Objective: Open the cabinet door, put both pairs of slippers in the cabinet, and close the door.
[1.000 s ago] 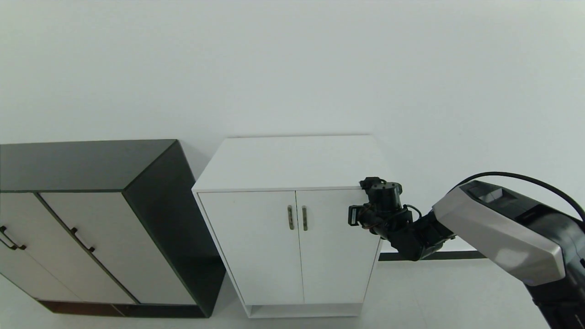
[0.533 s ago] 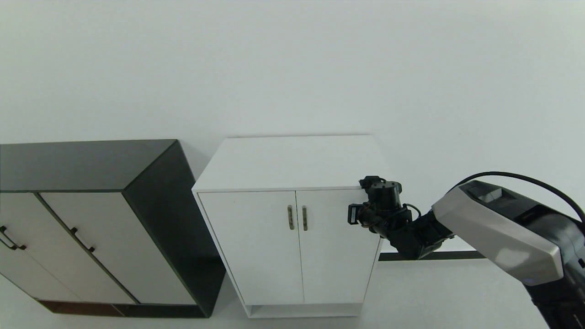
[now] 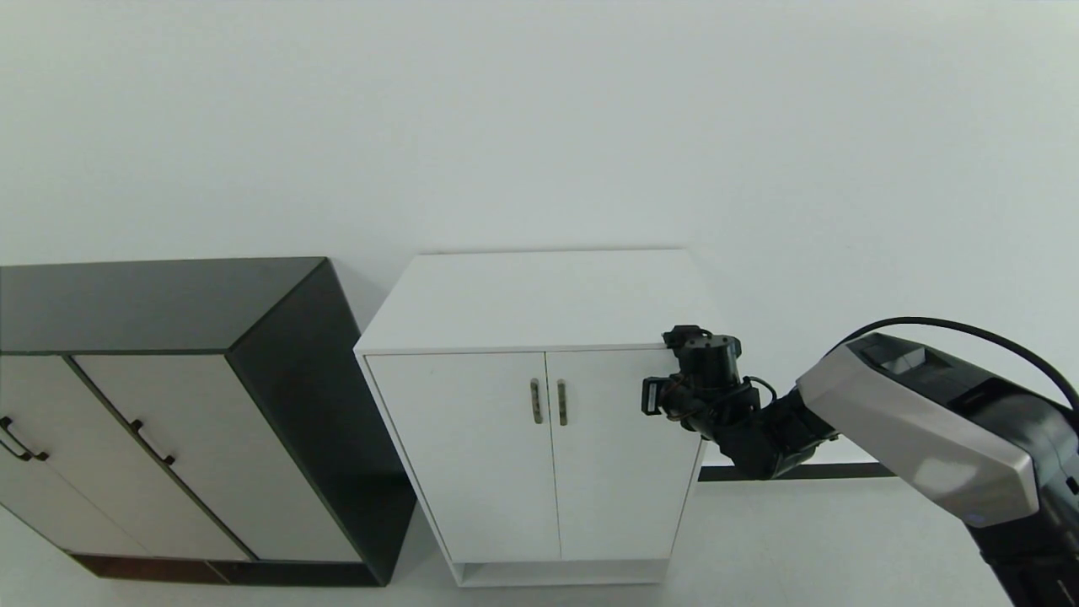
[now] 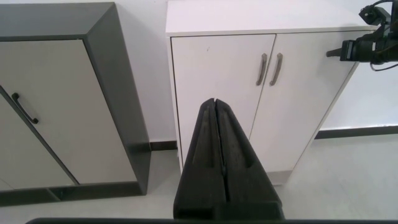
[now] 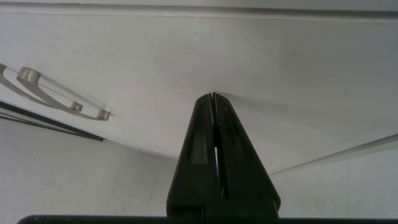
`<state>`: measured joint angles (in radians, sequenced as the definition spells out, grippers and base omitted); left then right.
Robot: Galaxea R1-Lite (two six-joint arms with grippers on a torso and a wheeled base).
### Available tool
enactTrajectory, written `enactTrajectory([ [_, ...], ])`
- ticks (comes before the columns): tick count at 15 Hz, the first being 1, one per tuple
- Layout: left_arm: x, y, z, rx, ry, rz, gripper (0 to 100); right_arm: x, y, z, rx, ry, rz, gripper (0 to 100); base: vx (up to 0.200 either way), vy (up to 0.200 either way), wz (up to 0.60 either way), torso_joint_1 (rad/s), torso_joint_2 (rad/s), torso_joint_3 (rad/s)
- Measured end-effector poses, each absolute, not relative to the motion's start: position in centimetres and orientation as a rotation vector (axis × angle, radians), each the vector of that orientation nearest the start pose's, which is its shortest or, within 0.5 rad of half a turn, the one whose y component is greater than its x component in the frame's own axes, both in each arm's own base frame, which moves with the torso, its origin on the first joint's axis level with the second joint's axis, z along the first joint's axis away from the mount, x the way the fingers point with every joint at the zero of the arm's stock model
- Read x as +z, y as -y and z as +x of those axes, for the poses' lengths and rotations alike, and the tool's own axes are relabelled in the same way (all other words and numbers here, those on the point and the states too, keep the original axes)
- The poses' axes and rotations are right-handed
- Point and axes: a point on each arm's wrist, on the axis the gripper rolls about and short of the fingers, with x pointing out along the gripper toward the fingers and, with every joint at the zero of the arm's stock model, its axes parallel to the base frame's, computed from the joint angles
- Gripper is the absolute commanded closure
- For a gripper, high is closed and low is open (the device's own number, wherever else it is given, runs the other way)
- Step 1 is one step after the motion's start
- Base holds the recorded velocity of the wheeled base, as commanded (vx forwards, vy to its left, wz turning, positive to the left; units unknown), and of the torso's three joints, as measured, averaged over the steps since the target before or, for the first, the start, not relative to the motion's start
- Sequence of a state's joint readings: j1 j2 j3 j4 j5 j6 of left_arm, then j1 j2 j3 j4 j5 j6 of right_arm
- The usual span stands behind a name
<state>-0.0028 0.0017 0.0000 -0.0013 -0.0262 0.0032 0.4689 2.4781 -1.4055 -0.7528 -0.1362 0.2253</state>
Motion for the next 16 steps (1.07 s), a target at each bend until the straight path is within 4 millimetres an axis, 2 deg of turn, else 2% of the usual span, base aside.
enactTrajectory([
  [12,7.6,0.1,-2.3,-0.029,0.0,0.003,100,4.0,-21.8,43.7,0.293,-0.343,0.124,100,0.0,0.0,0.0,0.0,0.0,0.0],
  [16,7.6,0.1,-2.3,-0.028,0.0,0.003,100,4.1,-21.4,42.4,0.292,-0.372,0.115,100,0.0,0.0,0.0,0.0,0.0,0.0],
])
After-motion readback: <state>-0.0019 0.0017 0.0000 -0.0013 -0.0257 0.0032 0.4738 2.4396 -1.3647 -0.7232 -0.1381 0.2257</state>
